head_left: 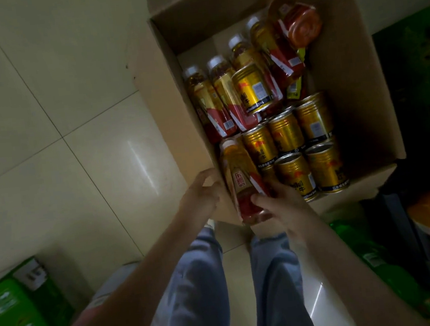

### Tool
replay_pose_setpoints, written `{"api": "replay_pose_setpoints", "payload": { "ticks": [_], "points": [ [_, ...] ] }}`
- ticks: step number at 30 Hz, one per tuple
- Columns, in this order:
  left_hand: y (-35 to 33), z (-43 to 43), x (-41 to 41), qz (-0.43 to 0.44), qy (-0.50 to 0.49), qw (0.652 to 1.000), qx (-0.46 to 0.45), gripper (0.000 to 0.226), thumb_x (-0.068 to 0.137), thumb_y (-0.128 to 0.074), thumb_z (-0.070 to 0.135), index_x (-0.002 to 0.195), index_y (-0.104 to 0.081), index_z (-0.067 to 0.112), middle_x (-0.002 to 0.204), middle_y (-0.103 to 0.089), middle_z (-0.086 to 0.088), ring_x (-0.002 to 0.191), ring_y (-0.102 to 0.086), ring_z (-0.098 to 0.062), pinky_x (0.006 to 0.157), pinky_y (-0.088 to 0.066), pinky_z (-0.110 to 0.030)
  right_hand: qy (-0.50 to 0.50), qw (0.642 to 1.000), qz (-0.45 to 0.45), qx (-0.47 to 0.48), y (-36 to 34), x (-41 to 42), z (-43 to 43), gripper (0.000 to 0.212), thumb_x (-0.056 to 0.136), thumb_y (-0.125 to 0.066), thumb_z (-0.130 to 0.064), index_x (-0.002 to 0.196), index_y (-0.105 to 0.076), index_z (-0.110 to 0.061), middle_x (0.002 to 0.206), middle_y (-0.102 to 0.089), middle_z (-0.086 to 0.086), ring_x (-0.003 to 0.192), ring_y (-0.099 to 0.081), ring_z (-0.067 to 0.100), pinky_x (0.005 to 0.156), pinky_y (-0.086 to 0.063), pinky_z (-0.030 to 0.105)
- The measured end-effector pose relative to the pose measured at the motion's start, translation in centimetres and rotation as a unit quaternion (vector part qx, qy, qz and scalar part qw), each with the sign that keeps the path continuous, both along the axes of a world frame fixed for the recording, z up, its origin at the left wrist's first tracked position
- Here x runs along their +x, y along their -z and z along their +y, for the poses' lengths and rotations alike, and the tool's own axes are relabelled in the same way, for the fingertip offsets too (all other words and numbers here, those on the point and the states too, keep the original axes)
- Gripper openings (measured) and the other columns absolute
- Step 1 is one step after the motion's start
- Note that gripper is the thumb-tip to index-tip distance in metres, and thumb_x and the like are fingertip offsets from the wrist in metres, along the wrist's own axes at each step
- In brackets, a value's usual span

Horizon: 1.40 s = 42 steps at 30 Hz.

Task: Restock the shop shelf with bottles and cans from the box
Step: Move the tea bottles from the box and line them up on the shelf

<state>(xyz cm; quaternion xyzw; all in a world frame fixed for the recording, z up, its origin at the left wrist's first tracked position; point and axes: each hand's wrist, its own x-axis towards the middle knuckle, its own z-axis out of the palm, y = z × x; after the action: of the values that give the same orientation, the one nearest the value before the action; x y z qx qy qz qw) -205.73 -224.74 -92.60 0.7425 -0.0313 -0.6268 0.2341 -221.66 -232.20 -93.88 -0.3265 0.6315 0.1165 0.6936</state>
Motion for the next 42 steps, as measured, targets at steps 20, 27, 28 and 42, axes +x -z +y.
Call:
{"api": "replay_pose_setpoints", "payload": {
  "ticks": [20,27,28,42],
  "points": [
    [0.2,-4.4,8.4,0.015,-0.158,0.972,-0.175,0.093,0.085,-0.064,0.004,0.150,-0.009,0.041,0.112,-0.062,0.010,0.096,-0.067,-0.004,0.072,-0.057,-0.023,-0.221,0.915,0.094,-0.325,6.2,9.2,-13.1,0.097,0.082,-0.073,-0.034,0.152,-0.008,-0.016,0.154,-0.025,0.012,0.142,-0.020,0.032,0.114,-0.025,0.046],
    [1.6,-0.5,9.1,0.013,-0.212,0.966,-0.147,0.094,0.081,-0.066,0.016,0.150,-0.009,0.042,0.125,-0.060,0.001,0.106,-0.065,-0.014,0.075,-0.059,-0.031,-0.322,0.873,0.184,-0.317,6.9,10.4,-12.6,0.079,0.081,-0.072,-0.037,0.140,-0.033,-0.001,0.141,-0.036,0.020,0.131,-0.034,0.037,0.106,-0.035,0.043],
    [1.7,0.0,9.0,0.013,-0.221,0.965,-0.142,0.092,0.083,-0.066,0.015,0.151,-0.010,0.041,0.126,-0.060,0.000,0.108,-0.065,-0.016,0.078,-0.058,-0.033,-0.318,0.879,0.166,-0.314,6.3,10.2,-11.9,0.078,0.080,-0.073,-0.037,0.138,-0.036,-0.002,0.140,-0.036,0.019,0.130,-0.037,0.037,0.105,-0.037,0.043],
    [2.7,0.9,7.5,0.045,-0.212,0.968,-0.130,0.090,0.089,-0.062,0.012,0.150,-0.004,0.042,0.125,-0.057,0.005,0.109,-0.062,-0.011,0.077,-0.057,-0.025,-0.416,0.840,0.129,-0.325,6.6,7.0,-1.7,0.054,0.086,-0.068,-0.029,0.130,-0.048,-0.005,0.128,-0.051,0.016,0.121,-0.043,0.031,0.098,-0.038,0.038]
  ]
}}
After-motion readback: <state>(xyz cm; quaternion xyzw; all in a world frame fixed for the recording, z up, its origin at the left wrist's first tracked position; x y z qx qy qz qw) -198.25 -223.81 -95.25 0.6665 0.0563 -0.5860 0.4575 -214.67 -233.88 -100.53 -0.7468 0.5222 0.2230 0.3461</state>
